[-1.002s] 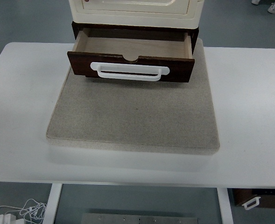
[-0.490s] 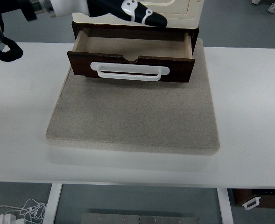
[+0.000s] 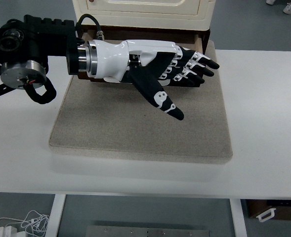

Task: Close drawer under combined cabinet
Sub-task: 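Swing the left hand in over the open brown drawer front, then lower the left hand against the drawer front below the white handle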

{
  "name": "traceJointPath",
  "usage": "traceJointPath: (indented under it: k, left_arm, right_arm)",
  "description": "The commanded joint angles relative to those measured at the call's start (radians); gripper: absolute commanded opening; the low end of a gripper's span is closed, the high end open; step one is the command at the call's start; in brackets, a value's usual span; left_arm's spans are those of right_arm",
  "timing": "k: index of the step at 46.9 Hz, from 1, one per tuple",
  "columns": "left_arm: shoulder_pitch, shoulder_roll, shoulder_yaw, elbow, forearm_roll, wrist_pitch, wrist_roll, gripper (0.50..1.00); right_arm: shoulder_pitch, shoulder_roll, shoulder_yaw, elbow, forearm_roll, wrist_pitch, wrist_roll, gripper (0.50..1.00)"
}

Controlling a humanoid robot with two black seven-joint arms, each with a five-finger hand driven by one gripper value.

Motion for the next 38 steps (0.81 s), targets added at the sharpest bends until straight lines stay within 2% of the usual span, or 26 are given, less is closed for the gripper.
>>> traceJointPath:
  k: [1,6,16,22,27,38]
  left_arm:
    - [0.0,-0.011,0.028,-0.001,0.046,-0.023,0.041,0.994]
    - [0.002,-0.022,0.032,0.001,0.086,-0.062,0.093,0.996]
    - [0.002,-0.031,0.054,0.001,0.098,-0.114,0.262,0.996]
    - [-0.008,-0.032,0.088,0.004,0.113,-0.135,0.328,0.996]
    - [-0.008,-0.034,0.101,0.03,0.152,-0.172,0.364,0.996]
    - [-0.024,-0.094,0.114,0.159,0.178,-0.18,0.393,0.996]
  right_arm:
    - [0.0,0.0,0.001,0.0,0.0,0.0,0.0,0.952]
    - [0.0,0.0,0.001,0.0,0.0,0.0,0.0,0.952]
    - [0.0,0.0,0.0,0.0,0.0,0.0,0.0,0.952]
    - [0.0,0.0,0.001,0.0,0.0,0.0,0.0,0.952]
    - [0.0,0.0,0.0,0.0,0.0,0.0,0.0,0.952]
    - [0.0,0.0,0.0,0.0,0.0,0.0,0.0,0.952]
